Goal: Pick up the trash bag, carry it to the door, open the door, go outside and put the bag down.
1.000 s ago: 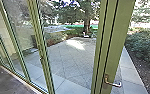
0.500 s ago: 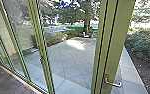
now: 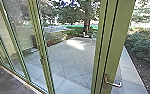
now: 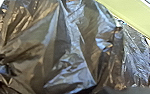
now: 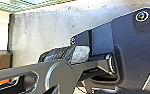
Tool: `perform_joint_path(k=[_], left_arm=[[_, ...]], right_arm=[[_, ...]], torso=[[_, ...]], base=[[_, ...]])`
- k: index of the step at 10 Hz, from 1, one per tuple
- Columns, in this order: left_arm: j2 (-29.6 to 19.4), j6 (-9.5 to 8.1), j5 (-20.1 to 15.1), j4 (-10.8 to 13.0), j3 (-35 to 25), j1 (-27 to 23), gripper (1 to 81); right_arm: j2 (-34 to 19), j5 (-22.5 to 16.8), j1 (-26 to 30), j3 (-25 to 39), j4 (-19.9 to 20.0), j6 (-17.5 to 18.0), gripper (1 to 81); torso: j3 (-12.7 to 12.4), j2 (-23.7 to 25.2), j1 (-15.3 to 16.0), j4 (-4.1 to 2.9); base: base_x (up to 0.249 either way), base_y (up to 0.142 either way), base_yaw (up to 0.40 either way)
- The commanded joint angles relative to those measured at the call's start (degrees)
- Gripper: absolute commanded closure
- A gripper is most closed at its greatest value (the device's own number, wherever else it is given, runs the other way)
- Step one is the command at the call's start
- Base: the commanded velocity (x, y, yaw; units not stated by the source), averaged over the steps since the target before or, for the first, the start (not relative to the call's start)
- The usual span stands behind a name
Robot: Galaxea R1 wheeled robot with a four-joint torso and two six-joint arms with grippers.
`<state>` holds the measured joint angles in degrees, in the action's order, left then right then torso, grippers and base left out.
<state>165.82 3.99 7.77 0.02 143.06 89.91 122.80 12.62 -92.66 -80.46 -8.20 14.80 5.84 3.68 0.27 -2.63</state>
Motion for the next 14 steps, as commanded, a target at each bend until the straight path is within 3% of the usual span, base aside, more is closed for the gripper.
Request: perform_joint_path(k=[1, 7, 11, 14], left_arm=[[0.2, -0.03, -3.5, 0.3, -0.3, -1.8, 81.1], [0.9, 0.06, -3.5, 0.2, 0.0, -1.8, 81.1], [1.0, 0.14, -3.5, 0.3, 0.0, -1.8, 81.1], [1.2, -0.03, -3.4, 0.2, 0.1, -1.9, 81.1]], right_arm=[[-9.3, -1.7, 3.7, 9.9, -0.5, -0.3, 1.0], [-20.9, -1.6, 8.9, 21.6, 0.0, -0.2, 1.0], [-27.4, -3.4, 16.9, 27.6, 4.2, -0.2, 1.0], [-30.1, -7.2, 24.1, 30.7, 9.0, -0.1, 1.0]], torso=[[0.0, 0.0, 0.0, 0.0], [0.0, 0.0, 0.0, 0.0], [0.0, 0.0, 0.0, 0.0], [0.0, 0.0, 0.0, 0.0]], base=[[0.0, 0.0, 0.0], [0.0, 0.0, 0.0], [0.0, 0.0, 0.0], [0.0, 0.0, 0.0]])
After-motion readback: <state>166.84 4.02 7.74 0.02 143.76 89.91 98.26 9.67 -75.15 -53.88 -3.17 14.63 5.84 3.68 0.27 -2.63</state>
